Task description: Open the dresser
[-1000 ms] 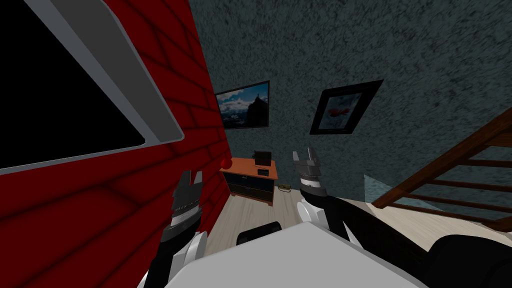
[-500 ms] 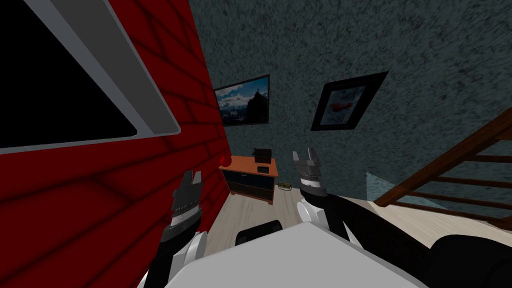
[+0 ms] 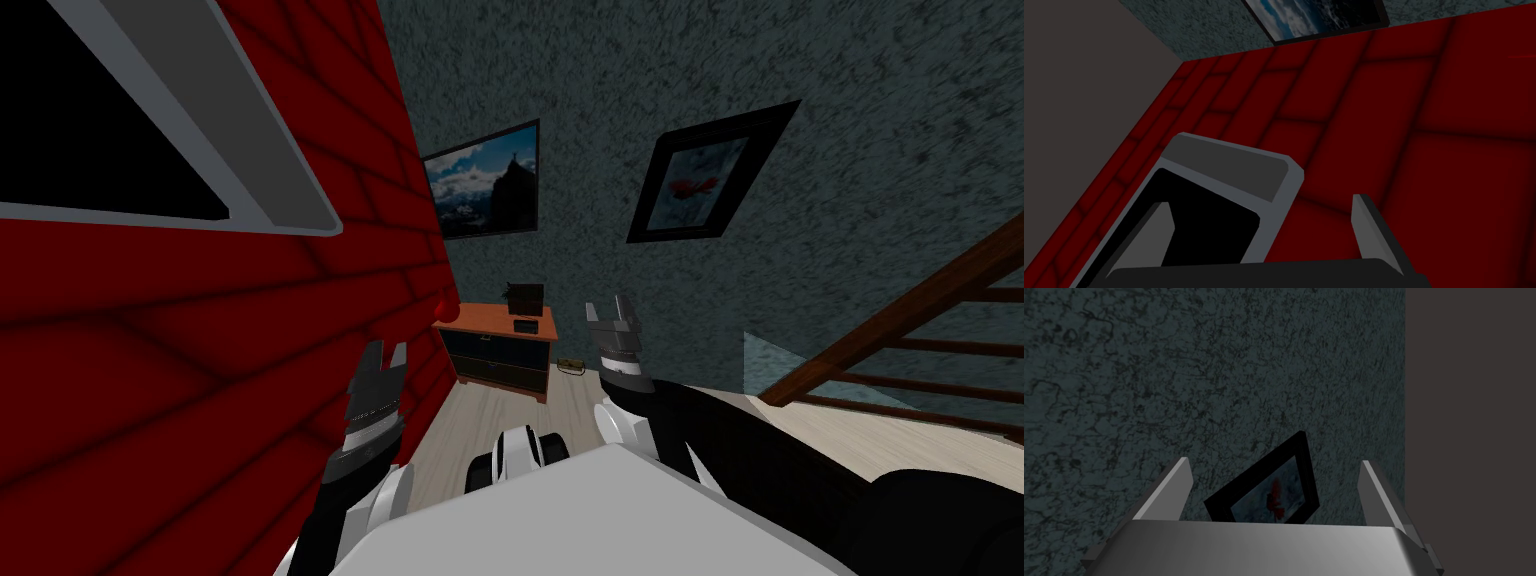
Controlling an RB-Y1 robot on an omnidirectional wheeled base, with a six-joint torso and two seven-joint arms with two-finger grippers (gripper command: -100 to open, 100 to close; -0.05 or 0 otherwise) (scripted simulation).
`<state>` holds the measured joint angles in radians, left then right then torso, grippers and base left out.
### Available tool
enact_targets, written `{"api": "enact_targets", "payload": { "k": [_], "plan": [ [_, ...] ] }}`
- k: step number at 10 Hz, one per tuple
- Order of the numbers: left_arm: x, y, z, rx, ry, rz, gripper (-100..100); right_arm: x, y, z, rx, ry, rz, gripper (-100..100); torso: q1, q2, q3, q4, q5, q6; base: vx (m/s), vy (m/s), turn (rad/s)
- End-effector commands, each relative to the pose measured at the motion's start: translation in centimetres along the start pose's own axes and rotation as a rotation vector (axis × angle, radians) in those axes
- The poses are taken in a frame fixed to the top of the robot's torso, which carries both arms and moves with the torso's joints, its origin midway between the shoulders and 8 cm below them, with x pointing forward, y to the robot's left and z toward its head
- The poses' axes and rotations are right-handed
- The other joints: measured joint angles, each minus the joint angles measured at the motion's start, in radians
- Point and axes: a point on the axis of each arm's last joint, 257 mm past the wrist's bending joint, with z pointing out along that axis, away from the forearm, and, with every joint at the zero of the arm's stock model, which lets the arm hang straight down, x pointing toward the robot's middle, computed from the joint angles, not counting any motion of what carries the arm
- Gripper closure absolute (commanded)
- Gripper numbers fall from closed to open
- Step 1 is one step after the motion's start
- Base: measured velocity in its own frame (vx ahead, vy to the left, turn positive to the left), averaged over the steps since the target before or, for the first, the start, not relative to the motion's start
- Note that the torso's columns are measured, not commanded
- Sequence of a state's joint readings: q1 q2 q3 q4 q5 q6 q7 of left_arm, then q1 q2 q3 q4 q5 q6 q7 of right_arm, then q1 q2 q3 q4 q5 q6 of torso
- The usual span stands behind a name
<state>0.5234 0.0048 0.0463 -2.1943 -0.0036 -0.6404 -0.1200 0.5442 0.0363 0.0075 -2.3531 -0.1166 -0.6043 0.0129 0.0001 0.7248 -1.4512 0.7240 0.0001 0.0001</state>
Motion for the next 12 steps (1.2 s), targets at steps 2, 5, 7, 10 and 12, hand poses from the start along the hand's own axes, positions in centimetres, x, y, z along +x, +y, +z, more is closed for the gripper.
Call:
{"api": "enact_targets", "payload": {
  "k": [2,5,7,10,12],
  "plan": [
    [1.2,1.5,-0.6,-0.006,0.085,0.035,-100,0.0,0.0,0.0,0.0,0.0,0.0,0,0.0,0.011,-0.024,0.012,0.0,0.0,0.028,0.004,-0.031],
    [2.0,3.7,-1.5,-0.026,0.136,0.064,-100,0.0,0.0,0.0,0.0,0.0,0.0,0,0.0,0.013,-0.025,0.014,0.0,0.0,0.043,0.004,-0.042],
    [2.6,5.4,-2.3,-0.042,0.162,0.083,-100,0.0,0.0,0.0,0.0,0.0,0.0,0,0.0,0.013,-0.025,0.014,0.0,0.0,0.055,0.002,-0.057],
    [3.1,7.2,-3.3,-0.061,0.184,0.102,-100,0.0,0.0,0.0,0.0,0.0,0.0,0,0.0,0.014,-0.024,0.014,0.0,0.0,0.045,0.003,-0.035],
    [3.5,8.4,-4.0,-0.068,0.201,0.118,-100,0.0,0.0,0.0,0.0,0.0,0.0,0,0.0,0.013,-0.025,0.014,0.0,0.0,0.053,0.002,-0.062]
  ]
}}
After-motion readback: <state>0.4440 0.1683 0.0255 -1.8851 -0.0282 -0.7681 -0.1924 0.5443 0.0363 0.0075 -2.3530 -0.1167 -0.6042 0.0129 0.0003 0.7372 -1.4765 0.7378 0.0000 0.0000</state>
